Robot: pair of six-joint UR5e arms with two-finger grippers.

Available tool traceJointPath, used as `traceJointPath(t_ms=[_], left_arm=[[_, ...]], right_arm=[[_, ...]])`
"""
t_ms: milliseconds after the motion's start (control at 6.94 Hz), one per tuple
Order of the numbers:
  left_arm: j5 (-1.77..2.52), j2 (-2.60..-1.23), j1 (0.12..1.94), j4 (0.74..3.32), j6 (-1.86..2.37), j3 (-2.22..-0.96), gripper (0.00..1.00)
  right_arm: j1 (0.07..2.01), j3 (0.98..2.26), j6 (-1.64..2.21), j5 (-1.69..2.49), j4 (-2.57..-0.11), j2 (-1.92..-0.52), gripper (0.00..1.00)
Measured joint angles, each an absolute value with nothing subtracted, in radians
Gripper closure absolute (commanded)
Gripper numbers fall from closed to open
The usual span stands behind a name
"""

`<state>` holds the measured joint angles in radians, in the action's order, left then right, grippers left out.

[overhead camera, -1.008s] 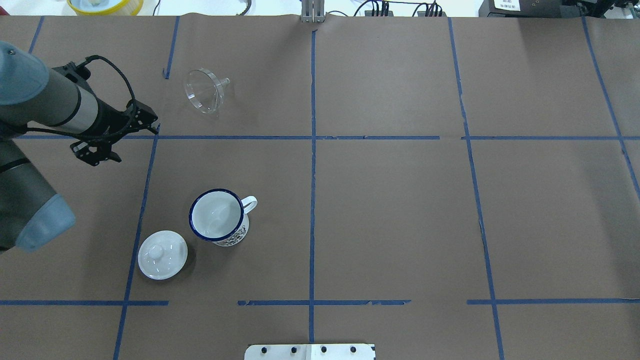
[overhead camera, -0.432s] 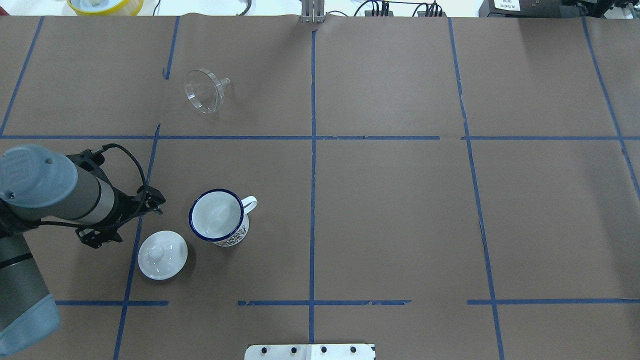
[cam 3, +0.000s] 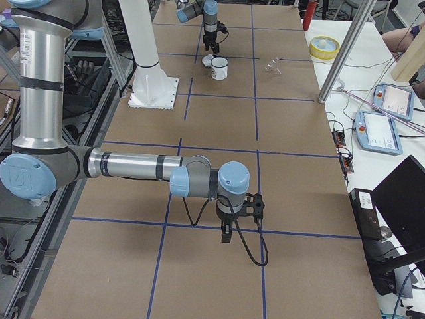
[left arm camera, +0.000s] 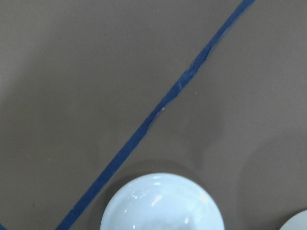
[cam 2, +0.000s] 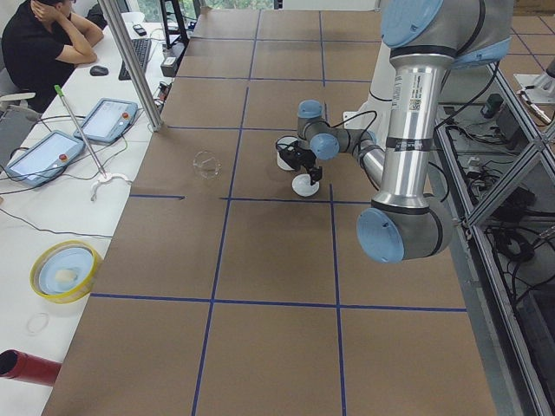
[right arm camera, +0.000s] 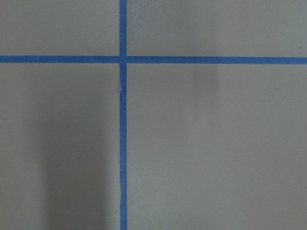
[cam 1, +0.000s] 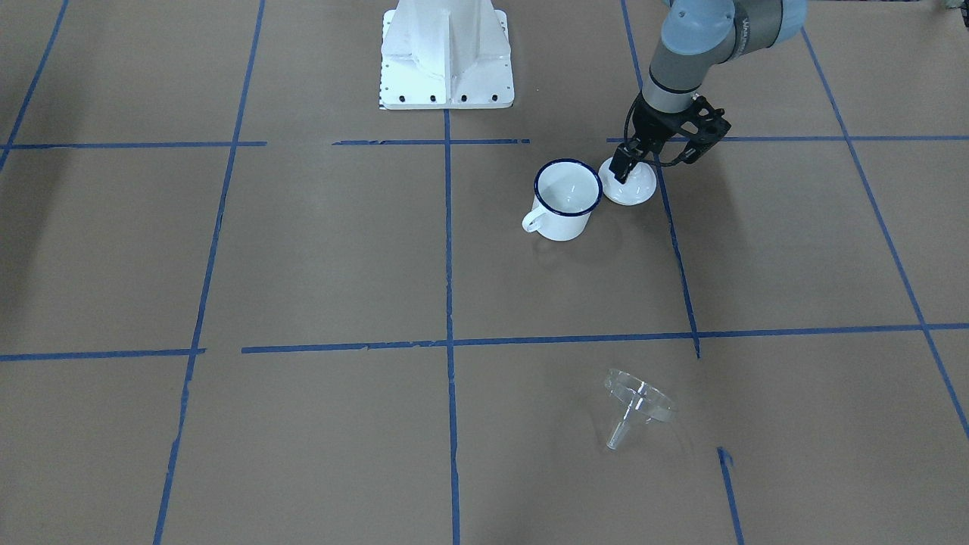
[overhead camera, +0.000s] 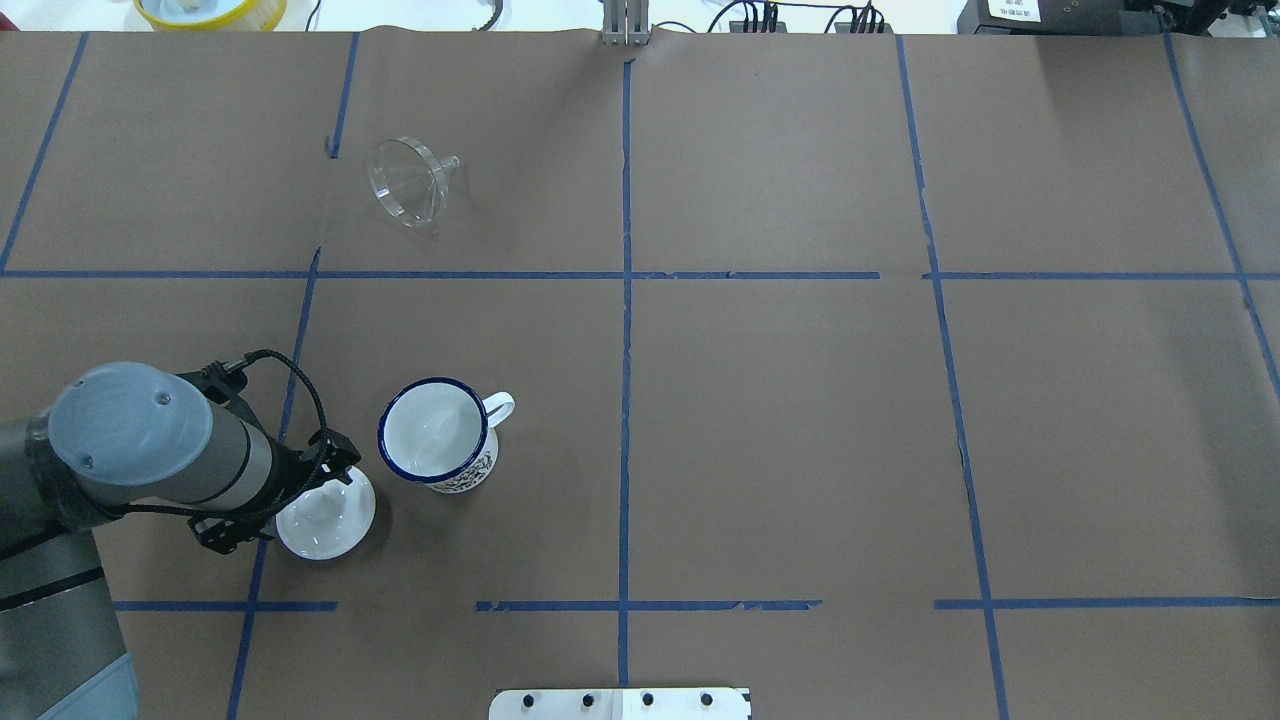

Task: Remove funnel from cup
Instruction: 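Move the left gripper to the white lid and grasp its knob, then lift the white lid and carry it over the mug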

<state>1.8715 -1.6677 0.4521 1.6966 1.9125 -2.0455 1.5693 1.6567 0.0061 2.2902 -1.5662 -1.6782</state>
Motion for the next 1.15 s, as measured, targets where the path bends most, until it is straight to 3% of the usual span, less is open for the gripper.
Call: traceJointPath(t_ms=[144,288,1152], left_arm=[[1.87,-1.669,0.44,1.697,1.921,-2.041,0.29],[1.87,-1.67,0.436,1.697,1.924,-2.039,0.31],[1.786,-1.68,0.441,1.708,1.925,-2.044,0.31]], right_arm=[[1.569,1.657,0.006,2.29,-1.566,-1.678,0.0],[1.569,1.656,0.006,2.29,-1.566,-1.678,0.0],[1.569,1.655,0.006,2.29,-1.566,-1.678,0.0]])
